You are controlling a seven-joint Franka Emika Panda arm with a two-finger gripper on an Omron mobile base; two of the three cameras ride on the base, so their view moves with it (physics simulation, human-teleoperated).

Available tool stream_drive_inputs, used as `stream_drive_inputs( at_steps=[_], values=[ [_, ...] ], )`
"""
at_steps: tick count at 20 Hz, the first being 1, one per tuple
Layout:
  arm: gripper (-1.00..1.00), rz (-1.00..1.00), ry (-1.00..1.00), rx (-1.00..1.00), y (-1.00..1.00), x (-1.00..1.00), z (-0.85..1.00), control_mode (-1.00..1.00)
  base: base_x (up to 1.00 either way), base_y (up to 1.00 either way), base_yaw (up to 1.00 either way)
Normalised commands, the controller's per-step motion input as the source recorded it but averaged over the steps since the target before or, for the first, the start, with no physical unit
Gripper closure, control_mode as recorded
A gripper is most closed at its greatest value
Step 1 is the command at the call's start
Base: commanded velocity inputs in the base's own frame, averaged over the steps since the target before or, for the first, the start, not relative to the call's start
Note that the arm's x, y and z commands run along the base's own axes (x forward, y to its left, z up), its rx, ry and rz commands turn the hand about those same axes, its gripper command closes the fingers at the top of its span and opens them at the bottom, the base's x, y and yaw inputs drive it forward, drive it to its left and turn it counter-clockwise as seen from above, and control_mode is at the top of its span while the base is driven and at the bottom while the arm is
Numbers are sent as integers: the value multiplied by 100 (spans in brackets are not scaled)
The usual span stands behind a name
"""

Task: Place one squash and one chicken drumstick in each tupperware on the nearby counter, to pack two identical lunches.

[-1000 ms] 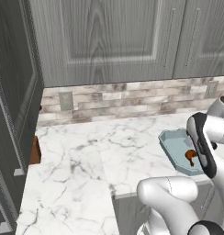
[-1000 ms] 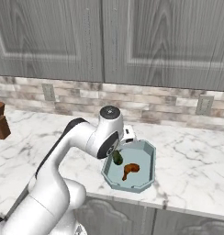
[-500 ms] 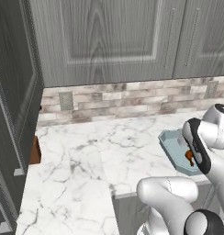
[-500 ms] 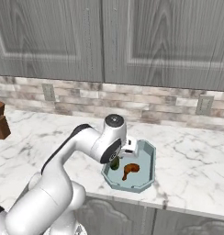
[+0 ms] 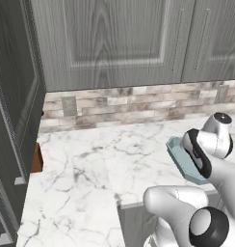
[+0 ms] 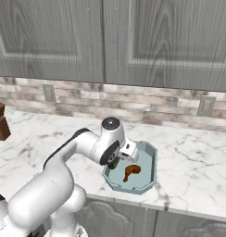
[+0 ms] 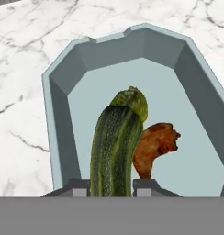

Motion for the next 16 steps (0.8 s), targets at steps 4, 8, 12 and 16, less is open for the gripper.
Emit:
stream_drive_inputs(
  at_steps=[4, 8, 12, 16],
  values=[
    [100, 0, 0, 6, -16, 23, -7, -100, 0, 0, 0],
    [100, 3, -4, 8, -20, 29, -9, -100, 0, 0, 0],
    [100, 3, 0, 7, -9, 27, -8, -100, 0, 0, 0],
    [100, 1, 0, 4, 0, 25, -17, -100, 0, 0, 0]
  ],
)
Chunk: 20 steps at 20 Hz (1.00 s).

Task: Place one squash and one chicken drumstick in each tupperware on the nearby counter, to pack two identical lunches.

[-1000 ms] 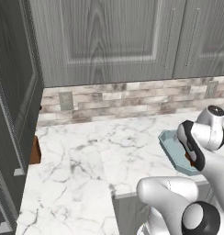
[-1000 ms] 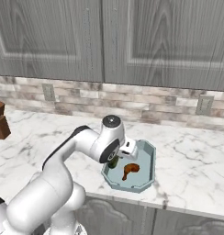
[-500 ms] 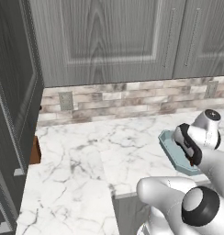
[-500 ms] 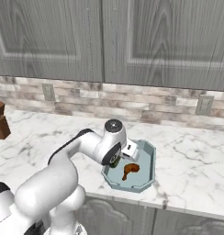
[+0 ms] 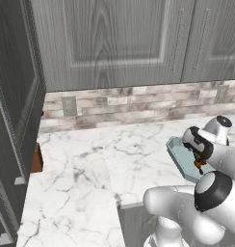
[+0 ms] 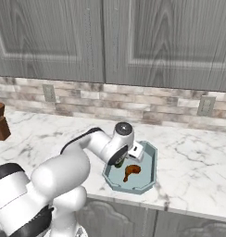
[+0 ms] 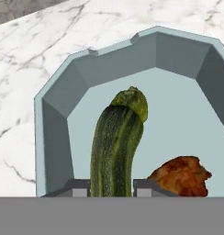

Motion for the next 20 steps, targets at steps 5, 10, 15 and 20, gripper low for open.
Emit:
stream_drive_inputs(
  at_steps=[5, 10, 15, 20],
  values=[
    [100, 0, 0, 2, 0, 27, -24, -100, 0, 0, 0],
    [100, 0, 0, 1, 0, 19, -28, -100, 0, 0, 0],
    [-100, 0, 0, 0, 1, 7, -16, -100, 0, 0, 0],
    [-100, 0, 0, 0, 14, 26, -3, -100, 0, 0, 0]
  ],
)
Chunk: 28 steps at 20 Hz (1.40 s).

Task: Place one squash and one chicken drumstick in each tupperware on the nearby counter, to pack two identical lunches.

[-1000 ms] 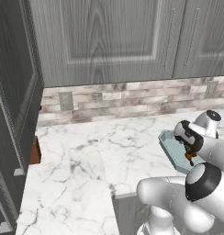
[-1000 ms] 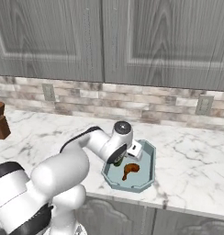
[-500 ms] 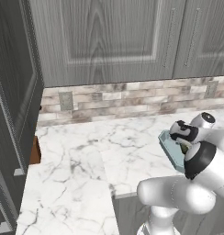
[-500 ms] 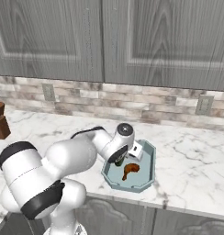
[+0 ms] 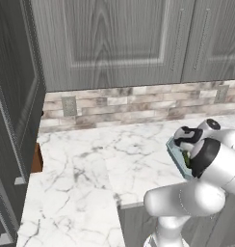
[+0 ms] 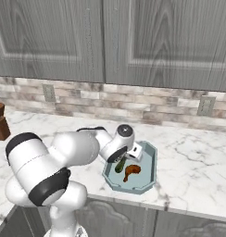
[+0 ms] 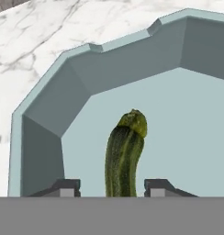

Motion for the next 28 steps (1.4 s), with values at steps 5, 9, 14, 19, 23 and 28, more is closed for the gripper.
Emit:
stream_drive_inputs(
  at_steps=[5, 9, 14, 19, 23, 28],
  values=[
    [-100, 0, 0, 0, -3, 14, 0, -100, 0, 0, 0],
    [-100, -2, 0, 0, -29, -45, 27, -100, 0, 0, 0],
    [-100, -7, 0, 0, -35, -99, 72, -100, 0, 0, 0],
    [-100, -1, -10, 0, -12, -100, 91, -100, 0, 0, 0],
    [-100, 0, -13, 0, -28, -89, 89, -100, 0, 0, 0],
    [-100, 0, -7, 0, -49, -50, 49, -100, 0, 0, 0]
  ],
)
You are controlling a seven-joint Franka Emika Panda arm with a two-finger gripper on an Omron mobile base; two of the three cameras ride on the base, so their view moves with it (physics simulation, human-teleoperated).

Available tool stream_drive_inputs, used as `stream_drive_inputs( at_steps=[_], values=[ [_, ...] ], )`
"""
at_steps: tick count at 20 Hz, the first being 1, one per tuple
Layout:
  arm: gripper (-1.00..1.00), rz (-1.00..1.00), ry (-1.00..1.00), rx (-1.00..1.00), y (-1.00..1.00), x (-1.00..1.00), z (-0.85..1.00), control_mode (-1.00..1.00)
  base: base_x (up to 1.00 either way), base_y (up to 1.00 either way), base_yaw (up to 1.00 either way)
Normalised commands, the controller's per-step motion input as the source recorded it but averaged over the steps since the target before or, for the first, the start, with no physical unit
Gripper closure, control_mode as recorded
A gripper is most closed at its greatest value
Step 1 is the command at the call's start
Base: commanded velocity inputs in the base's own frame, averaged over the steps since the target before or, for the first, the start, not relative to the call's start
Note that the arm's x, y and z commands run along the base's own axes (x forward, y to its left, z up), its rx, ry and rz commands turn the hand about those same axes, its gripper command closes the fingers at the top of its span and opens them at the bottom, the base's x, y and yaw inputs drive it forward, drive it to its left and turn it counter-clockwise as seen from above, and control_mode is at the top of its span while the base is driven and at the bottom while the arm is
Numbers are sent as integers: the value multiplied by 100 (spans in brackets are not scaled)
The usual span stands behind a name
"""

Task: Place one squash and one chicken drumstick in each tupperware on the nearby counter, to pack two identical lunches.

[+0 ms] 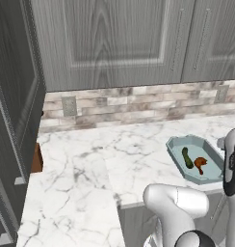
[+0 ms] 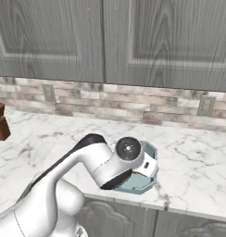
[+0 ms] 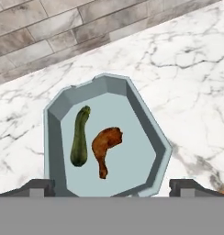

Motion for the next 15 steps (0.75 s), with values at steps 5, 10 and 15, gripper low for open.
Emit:
stream_drive_inputs(
  at_steps=[5, 10, 15],
  values=[
    [-100, 0, -4, 6, -66, -25, 25, -100, 0, 0, 0],
    [-100, 0, 0, 1, -2, 0, 0, -100, 0, 0, 0],
    [-100, 0, 0, 0, 0, 0, 0, -100, 0, 0, 0]
  ],
)
